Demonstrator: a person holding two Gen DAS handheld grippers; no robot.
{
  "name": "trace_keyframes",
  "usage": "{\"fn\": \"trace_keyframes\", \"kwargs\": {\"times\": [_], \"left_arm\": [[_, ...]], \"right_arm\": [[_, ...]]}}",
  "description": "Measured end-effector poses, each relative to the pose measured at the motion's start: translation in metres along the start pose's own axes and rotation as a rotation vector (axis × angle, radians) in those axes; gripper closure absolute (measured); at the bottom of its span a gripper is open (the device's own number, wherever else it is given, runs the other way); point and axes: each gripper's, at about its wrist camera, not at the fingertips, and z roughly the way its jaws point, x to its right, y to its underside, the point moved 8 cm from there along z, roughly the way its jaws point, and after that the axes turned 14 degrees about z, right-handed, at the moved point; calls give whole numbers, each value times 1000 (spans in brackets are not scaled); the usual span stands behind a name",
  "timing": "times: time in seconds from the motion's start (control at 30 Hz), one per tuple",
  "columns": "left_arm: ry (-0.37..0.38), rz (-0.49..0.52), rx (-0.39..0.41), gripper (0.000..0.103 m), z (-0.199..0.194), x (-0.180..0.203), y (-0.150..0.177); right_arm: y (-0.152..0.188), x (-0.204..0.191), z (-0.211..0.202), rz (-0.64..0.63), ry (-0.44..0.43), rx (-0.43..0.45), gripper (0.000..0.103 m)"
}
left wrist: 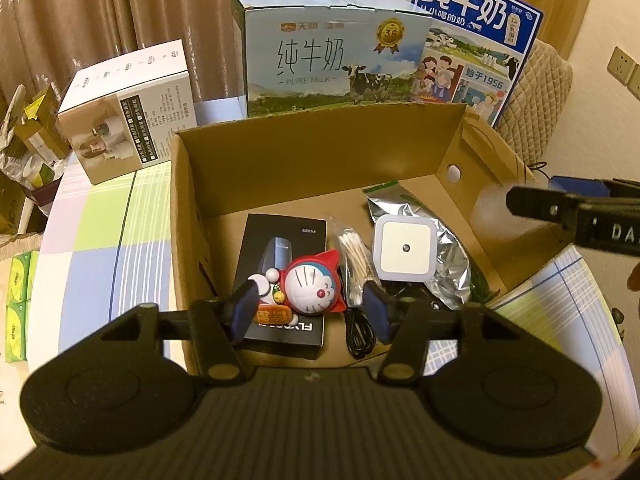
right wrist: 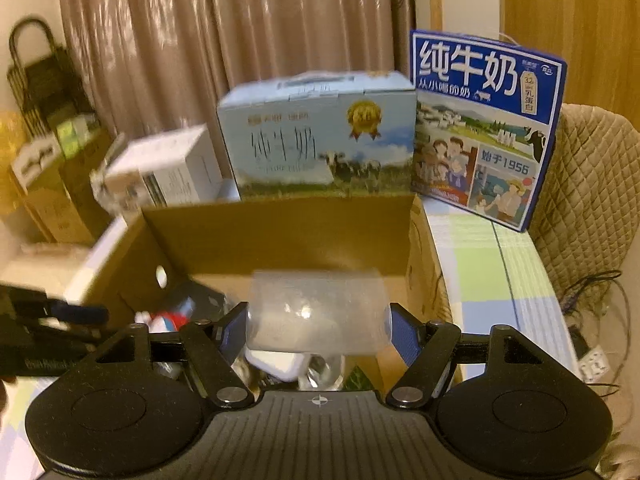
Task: Organize objects
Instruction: 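Lower the red figurine into the box and open the left tool while the right tool releases the cup, then withdraw both tools from the box toward the packaged wire item and brown ring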
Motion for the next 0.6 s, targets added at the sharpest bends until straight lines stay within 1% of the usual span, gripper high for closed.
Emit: {"fn": "trace_keyframes", "kwargs": {"times": [0.17,0.3,0.43,0.47,0.6], "left_arm": [[-3,-8,14,41,-7,0,3],[-10,-14,31,39,-19,1,7],[-20,-34,51,36,-37,4,16],[-21,-36,55,33,-42,5,19],[-32,-43,62,30,-65,11,34]], "right_arm": [[-2,2,-8,5,-3,19,30],[4,5,-18,19,-2,12,30],[15,8,-35,40,-4,10,30],[18,8,-40,43,-6,7,30],[38,4,-64,29,-8,-8,30]]}}
